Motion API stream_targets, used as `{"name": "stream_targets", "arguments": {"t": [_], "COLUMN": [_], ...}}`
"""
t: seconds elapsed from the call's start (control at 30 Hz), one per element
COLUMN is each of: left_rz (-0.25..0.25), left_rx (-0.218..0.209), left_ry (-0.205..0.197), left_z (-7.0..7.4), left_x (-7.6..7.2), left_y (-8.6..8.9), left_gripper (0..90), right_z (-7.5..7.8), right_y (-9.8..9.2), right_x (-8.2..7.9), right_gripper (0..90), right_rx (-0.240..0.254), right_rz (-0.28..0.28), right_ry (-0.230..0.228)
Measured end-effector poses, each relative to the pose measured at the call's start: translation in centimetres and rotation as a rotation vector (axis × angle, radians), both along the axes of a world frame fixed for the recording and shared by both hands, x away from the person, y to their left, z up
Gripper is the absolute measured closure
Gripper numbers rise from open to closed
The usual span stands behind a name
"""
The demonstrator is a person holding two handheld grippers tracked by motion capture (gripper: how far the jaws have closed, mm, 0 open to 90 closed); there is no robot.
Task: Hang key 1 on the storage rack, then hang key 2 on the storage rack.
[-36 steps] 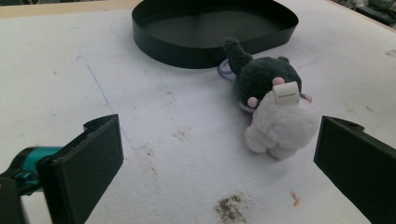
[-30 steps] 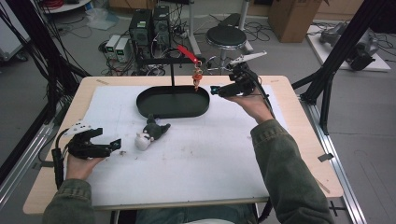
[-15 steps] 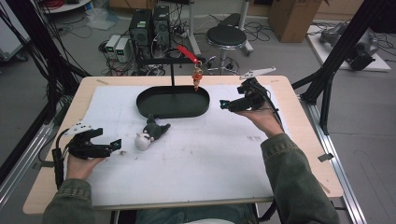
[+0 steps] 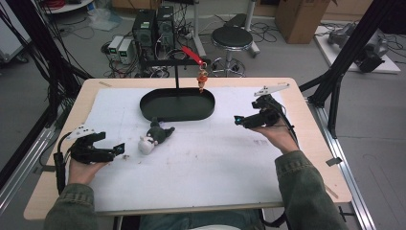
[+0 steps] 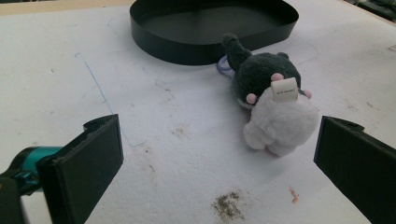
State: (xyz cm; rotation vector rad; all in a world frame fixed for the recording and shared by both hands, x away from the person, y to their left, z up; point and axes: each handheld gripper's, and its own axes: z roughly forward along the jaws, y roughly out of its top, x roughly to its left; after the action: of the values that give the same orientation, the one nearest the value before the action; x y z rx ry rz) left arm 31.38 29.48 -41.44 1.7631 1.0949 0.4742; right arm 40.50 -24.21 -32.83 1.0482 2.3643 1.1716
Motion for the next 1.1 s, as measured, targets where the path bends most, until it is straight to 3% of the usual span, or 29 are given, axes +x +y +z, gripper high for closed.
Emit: {"name": "stream_targets", "arguments": {"t": [0.8,0.9,1.1], "left_rz": [0.003,0.003,-0.001], "left_rx": [0.001,0.000,0.009], "left_ry": [0.004,0.004,0.009], "left_z": [0.1,0.1,0.0], "left_x": [-0.2,-0.2,-0.1], "left_y": [-0.2,-0.2,-0.2], "left_gripper": [1.8,1.8,1.8], "right_z": [-3.6,-3.7,-4.6], "right_y": [-2.5,-3.2,-4.7], "right_x": [-3.6,-4.1,-5.2], "right_gripper": [2.9,2.9,3.0], "right_rx": [-0.026,0.008,0.030], "right_rz": [-0.038,-0.040,-0.068], "right_ry": [-0.010,-0.020,-0.018]}}
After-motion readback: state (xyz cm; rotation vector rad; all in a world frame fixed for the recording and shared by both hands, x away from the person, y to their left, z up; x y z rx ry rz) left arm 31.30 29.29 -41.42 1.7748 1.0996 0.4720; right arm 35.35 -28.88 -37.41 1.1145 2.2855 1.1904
